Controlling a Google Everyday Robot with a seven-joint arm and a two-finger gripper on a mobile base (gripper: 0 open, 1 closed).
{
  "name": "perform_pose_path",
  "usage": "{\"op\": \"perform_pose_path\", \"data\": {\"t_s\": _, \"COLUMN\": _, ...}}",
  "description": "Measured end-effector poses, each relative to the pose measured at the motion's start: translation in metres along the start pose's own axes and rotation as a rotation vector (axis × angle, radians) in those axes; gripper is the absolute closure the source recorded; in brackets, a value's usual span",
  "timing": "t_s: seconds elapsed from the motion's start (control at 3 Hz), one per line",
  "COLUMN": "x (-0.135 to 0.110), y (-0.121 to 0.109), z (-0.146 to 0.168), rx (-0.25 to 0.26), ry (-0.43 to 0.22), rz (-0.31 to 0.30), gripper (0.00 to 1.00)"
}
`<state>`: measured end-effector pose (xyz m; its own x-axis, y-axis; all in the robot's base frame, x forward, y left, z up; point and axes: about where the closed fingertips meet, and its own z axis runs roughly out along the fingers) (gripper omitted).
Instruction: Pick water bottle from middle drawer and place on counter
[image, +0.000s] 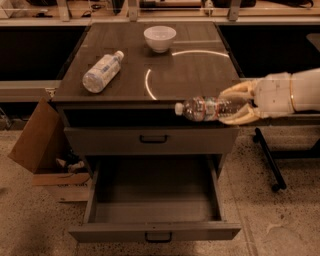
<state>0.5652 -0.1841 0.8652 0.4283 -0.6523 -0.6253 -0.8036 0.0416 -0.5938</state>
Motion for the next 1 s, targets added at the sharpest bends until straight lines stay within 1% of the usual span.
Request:
{"op": "perform_pose_path", "data": {"t_s": 0.33, "x": -0.018, "y": -0.059, "z": -0.013, "rx": 0.038, "ry": 0.015, "rz": 0.008, "gripper": 1.00}}
{"op": "perform_pose_path", "data": {"t_s": 0.67, "x": -0.022, "y": -0.113, "z": 0.001, "rx": 0.061, "ry": 0.013, "rz": 0.090, "gripper": 1.00}}
{"op": "perform_pose_path", "data": {"t_s": 1.0, "x": -0.015, "y": -0.136, "z": 0.030, "rx": 0.054, "ry": 0.005, "rz": 0.171, "gripper": 1.00}}
